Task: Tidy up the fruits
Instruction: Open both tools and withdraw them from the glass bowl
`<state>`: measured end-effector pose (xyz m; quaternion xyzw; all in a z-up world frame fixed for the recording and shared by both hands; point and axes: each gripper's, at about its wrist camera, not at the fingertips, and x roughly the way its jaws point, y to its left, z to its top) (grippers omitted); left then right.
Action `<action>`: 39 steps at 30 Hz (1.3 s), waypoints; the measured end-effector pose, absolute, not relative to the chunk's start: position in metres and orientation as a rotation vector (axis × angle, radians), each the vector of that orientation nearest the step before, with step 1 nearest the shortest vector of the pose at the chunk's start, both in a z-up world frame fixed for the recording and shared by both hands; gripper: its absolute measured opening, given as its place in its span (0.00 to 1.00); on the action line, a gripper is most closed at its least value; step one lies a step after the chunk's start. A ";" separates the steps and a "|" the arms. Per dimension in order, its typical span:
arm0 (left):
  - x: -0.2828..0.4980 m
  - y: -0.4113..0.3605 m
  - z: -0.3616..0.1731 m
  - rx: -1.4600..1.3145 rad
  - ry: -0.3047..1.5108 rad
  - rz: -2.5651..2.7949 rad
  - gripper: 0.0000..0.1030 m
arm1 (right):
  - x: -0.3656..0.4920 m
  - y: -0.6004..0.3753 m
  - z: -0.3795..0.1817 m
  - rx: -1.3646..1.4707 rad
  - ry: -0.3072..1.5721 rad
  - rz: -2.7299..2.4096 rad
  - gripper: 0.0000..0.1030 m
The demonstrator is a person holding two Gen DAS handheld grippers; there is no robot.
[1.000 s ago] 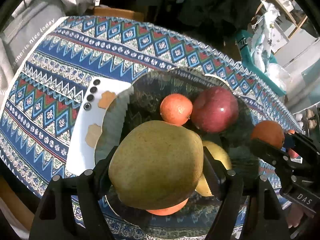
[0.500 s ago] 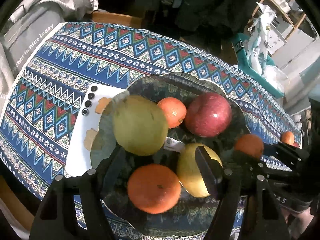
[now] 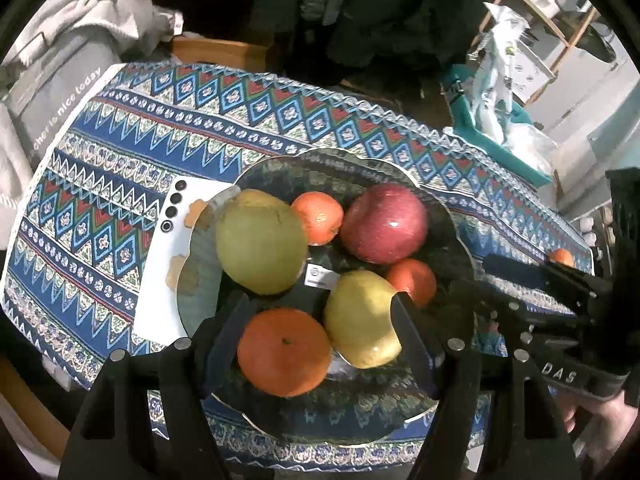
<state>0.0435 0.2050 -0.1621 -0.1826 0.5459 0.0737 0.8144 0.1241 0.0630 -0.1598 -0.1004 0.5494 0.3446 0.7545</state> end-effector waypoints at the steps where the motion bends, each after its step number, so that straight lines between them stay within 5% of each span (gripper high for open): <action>1: 0.043 0.204 -0.160 -0.383 1.163 0.156 0.74 | 0.123 0.061 -0.157 -0.220 1.192 0.746 0.55; 20: 0.035 0.138 -0.114 -0.238 1.094 0.044 0.81 | 0.095 -0.014 -0.089 -0.221 1.039 0.636 0.76; 39: 0.020 0.043 -0.073 0.003 0.999 -0.093 0.84 | 0.069 -0.107 -0.071 -0.155 1.024 0.535 0.78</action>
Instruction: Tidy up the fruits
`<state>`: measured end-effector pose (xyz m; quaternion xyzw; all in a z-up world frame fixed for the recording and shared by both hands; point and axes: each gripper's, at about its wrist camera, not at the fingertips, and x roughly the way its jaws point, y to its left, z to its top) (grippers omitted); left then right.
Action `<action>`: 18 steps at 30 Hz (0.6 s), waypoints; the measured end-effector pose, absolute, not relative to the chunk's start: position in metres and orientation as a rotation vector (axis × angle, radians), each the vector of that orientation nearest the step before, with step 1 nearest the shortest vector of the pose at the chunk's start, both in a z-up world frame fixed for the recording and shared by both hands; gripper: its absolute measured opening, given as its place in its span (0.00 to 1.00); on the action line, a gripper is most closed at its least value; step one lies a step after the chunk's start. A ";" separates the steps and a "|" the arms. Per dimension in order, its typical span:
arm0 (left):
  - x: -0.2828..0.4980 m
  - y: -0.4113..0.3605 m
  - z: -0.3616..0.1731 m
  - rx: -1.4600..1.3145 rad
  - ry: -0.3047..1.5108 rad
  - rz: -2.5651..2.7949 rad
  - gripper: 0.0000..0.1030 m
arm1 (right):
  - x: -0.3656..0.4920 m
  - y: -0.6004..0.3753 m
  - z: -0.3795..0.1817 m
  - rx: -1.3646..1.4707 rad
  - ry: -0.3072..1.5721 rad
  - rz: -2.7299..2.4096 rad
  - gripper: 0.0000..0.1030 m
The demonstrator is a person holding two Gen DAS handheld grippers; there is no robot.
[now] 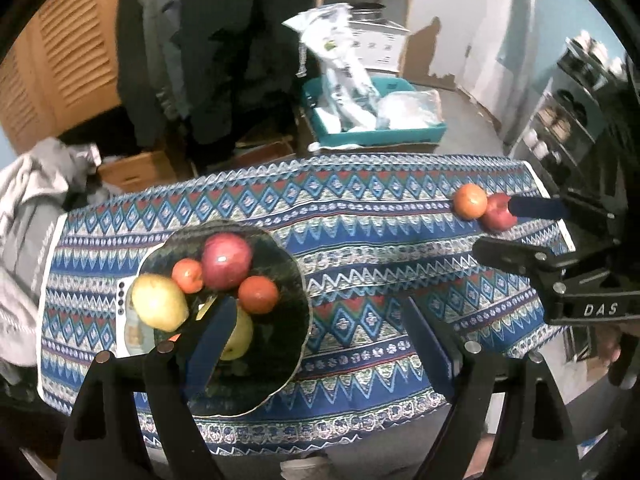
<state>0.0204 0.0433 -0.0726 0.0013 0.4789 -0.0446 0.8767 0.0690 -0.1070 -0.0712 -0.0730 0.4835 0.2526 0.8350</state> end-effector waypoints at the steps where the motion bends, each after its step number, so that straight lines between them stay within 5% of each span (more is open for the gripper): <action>1: 0.020 0.037 -0.072 0.023 0.994 -0.099 0.84 | 0.068 -0.112 -0.071 -0.145 1.025 0.530 0.78; 18: 0.025 -0.028 -0.068 0.135 0.998 -0.194 0.84 | 0.067 -0.191 -0.065 -0.069 1.006 0.423 0.78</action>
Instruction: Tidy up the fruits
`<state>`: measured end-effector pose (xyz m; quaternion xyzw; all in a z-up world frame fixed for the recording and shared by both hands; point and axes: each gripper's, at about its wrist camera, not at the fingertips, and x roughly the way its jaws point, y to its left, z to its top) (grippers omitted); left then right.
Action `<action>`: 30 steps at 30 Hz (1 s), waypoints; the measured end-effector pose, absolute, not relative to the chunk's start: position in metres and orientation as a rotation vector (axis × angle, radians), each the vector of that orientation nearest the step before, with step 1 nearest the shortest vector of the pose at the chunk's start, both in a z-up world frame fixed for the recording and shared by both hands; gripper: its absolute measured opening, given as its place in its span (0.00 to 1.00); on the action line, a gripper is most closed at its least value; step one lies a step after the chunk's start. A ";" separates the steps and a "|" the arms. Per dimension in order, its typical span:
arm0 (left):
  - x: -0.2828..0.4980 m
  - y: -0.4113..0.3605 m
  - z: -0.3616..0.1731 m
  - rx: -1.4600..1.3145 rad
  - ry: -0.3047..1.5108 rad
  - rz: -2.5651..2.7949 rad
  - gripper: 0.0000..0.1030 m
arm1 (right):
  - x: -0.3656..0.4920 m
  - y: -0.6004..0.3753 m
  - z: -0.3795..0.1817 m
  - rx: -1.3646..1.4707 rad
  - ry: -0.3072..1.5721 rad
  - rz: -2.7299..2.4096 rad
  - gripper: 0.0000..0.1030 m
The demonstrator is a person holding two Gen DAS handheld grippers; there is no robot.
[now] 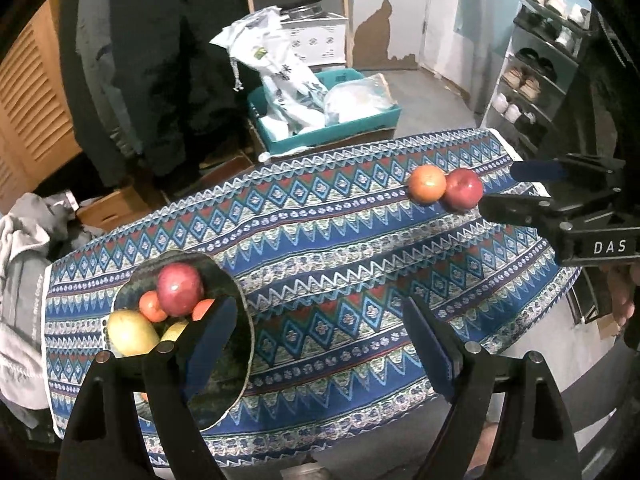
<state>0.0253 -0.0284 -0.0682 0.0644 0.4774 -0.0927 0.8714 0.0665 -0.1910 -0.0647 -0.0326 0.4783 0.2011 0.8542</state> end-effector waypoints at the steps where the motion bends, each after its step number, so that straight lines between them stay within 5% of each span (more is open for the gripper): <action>1: 0.026 -0.031 -0.069 0.138 0.999 -0.196 0.84 | 0.066 -0.196 -0.065 -0.066 1.006 0.417 0.78; 30: 0.119 -0.112 -0.084 0.204 1.122 -0.307 0.84 | 0.144 -0.305 -0.101 -0.104 1.196 0.322 0.79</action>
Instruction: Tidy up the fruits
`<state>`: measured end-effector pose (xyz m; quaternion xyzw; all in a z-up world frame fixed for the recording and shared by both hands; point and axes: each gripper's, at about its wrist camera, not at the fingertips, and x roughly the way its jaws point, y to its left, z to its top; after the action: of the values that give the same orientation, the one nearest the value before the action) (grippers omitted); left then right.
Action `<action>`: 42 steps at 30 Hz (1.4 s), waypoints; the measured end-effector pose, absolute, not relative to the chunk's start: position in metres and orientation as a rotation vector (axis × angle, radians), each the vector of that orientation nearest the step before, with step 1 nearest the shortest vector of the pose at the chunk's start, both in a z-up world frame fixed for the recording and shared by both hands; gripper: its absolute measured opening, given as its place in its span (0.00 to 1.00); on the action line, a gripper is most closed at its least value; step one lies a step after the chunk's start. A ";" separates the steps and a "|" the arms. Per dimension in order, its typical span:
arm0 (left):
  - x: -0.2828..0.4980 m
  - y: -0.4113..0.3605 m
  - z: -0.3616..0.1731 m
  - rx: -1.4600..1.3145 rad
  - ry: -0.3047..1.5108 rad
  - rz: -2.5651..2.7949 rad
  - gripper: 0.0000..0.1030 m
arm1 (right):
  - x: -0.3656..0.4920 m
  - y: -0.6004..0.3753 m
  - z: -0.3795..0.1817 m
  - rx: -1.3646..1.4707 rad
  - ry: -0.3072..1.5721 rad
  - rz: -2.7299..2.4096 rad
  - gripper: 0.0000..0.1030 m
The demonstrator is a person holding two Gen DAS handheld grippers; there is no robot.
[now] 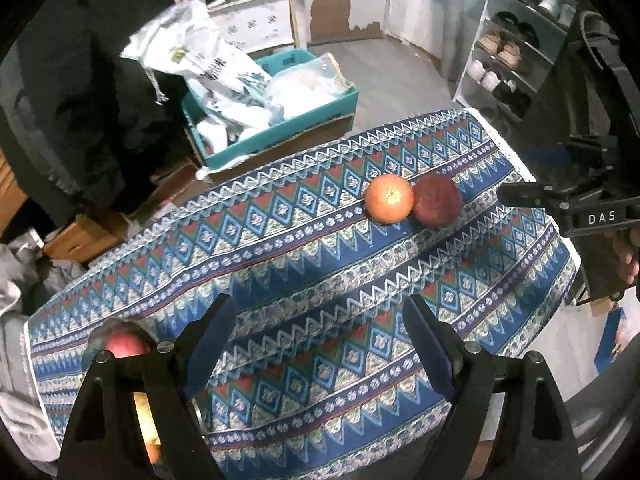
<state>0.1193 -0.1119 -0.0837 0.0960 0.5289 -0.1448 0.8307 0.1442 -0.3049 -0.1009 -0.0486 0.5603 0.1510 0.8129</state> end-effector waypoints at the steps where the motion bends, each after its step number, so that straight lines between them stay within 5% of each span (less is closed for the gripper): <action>1: 0.126 -0.115 -0.086 0.197 1.136 -0.316 0.84 | 0.150 -0.308 -0.104 -0.100 1.201 0.324 0.79; 22: 0.226 -0.147 -0.151 0.189 1.234 -0.383 0.84 | 0.206 -0.307 -0.206 -0.077 1.356 0.337 0.79; 42: 0.244 -0.169 -0.192 0.121 1.304 -0.430 0.84 | 0.215 -0.283 -0.245 -0.186 1.368 0.340 0.76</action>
<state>0.2441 -0.1690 -0.1920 0.0560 0.6017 -0.1982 0.7718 0.2154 -0.2831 -0.2452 -0.0853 0.6278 0.1560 0.7578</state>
